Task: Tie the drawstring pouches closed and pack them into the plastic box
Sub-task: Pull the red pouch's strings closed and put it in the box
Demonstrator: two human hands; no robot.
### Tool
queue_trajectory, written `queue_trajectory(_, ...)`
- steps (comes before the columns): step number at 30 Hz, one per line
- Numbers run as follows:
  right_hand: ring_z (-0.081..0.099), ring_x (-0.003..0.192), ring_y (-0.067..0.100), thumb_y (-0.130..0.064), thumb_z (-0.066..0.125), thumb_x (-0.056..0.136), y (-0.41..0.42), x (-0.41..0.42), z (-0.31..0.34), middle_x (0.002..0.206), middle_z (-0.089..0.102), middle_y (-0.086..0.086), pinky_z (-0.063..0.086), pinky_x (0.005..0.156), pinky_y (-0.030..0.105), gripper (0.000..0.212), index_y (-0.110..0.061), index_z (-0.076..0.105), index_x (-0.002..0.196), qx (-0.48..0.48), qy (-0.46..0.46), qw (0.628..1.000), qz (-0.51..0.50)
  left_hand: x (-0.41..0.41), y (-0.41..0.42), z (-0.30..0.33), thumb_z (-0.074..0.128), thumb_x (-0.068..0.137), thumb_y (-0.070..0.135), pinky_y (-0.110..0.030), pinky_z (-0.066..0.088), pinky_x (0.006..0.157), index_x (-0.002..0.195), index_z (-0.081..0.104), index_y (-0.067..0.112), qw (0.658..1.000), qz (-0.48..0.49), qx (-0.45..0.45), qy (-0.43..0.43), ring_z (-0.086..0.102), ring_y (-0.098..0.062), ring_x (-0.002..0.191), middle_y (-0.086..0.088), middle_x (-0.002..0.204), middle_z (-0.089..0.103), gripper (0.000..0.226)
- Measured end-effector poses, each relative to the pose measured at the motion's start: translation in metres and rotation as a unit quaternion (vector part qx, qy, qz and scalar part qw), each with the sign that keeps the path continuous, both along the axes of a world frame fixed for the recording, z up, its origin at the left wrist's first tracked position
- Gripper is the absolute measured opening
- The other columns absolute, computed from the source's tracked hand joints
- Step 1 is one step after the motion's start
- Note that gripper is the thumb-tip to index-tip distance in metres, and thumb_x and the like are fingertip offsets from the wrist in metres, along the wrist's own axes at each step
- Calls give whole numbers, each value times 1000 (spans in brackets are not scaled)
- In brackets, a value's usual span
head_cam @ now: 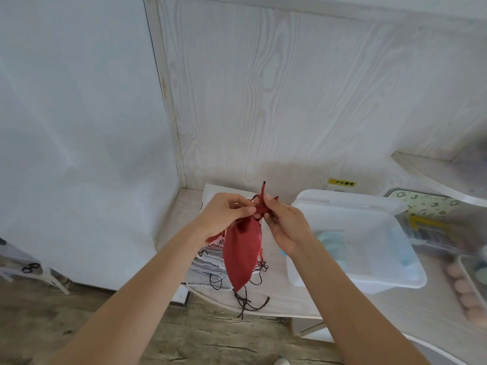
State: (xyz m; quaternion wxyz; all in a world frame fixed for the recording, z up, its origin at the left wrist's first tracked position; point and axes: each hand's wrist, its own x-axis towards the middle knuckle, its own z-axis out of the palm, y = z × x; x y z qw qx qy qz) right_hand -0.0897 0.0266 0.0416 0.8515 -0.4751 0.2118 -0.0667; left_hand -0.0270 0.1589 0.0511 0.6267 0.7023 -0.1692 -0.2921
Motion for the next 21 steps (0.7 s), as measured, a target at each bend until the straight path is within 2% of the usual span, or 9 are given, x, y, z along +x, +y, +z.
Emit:
queue_trajectory(4, 65, 64, 13, -8, 51, 91, -4, -3, -1, 77, 72, 8, 50, 61, 14, 23, -1, 71, 83, -12, -50, 998, 43, 5, 4, 13, 56, 92, 8, -8, 28, 37, 101, 66, 7, 995, -66, 71, -11, 36, 2, 37, 15, 51, 62, 15)
queue_trajectory(8, 65, 69, 13, -8, 55, 84, -12, -2, 9, 75, 70, 5, 51, 67, 16, 18, -7, 73, 82, -94, -95, 986, 100, 6, 2, 28, 50, 94, 4, -6, 28, 36, 106, 61, 1, 995, -82, 58, -24, 40, 4, 33, 14, 48, 61, 17)
queue_trajectory(10, 64, 69, 9, -7, 59, 79, -18, -1, 24, 73, 71, -1, 50, 65, 17, 15, -8, 74, 83, -193, -115, 965, 133, 3, 1, 35, 46, 94, 2, -5, 27, 35, 97, 59, 6, 995, -86, 33, -27, 38, 5, 31, 14, 40, 54, 13)
queue_trajectory(12, 66, 74, 6, -1, 60, 81, -25, 1, 43, 78, 73, -5, 50, 66, 14, 22, -3, 69, 101, -286, -124, 936, 167, 2, -1, 40, 46, 93, 0, -5, 26, 34, 92, 58, 10, 996, -87, -4, -35, 35, 4, 31, 13, 40, 53, 16)
queue_trajectory(14, 68, 84, 11, 2, 62, 81, -29, 5, 62, 86, 74, -4, 52, 74, 16, 32, -5, 64, 111, -327, -130, 915, 199, 4, -3, 40, 45, 92, -3, -6, 24, 33, 95, 58, 12, 996, -71, -33, -35, 31, 3, 31, 11, 39, 52, 20)
queue_trajectory(16, 67, 85, 9, 3, 63, 80, -29, 6, 80, 83, 74, -6, 50, 78, 16, 31, -8, 65, 109, -370, -148, 891, 220, 7, -4, 40, 45, 92, -3, -8, 23, 31, 98, 58, 14, 997, -51, -49, -39, 28, 3, 32, 11, 36, 43, 22)
queue_trajectory(18, 65, 81, 0, 0, 66, 79, -28, 6, 96, 77, 72, -11, 46, 78, 11, 27, -12, 68, 104, -443, -160, 846, 250, 8, -3, 45, 47, 92, -2, -9, 23, 31, 97, 60, 9, 996, -46, -55, -57, 30, 2, 31, 12, 36, 39, 18)
queue_trajectory(19, 61, 78, -4, -4, 67, 80, -29, 7, 102, 74, 69, -13, 43, 77, 8, 23, -14, 71, 100, -502, -157, 806, 271, 7, -3, 49, 46, 92, -5, -7, 25, 32, 99, 60, 5, 996, -39, -55, -65, 34, 2, 30, 12, 35, 42, 18)
queue_trajectory(21, 51, 77, -5, -13, 68, 81, -31, 10, 109, 72, 61, -20, 37, 73, 7, 15, -16, 75, 94, -634, -154, 694, 304, 5, -4, 55, 44, 92, -10, -4, 31, 36, 108, 57, -1, 995, -24, -61, -74, 44, 5, 33, 12, 36, 50, 24)
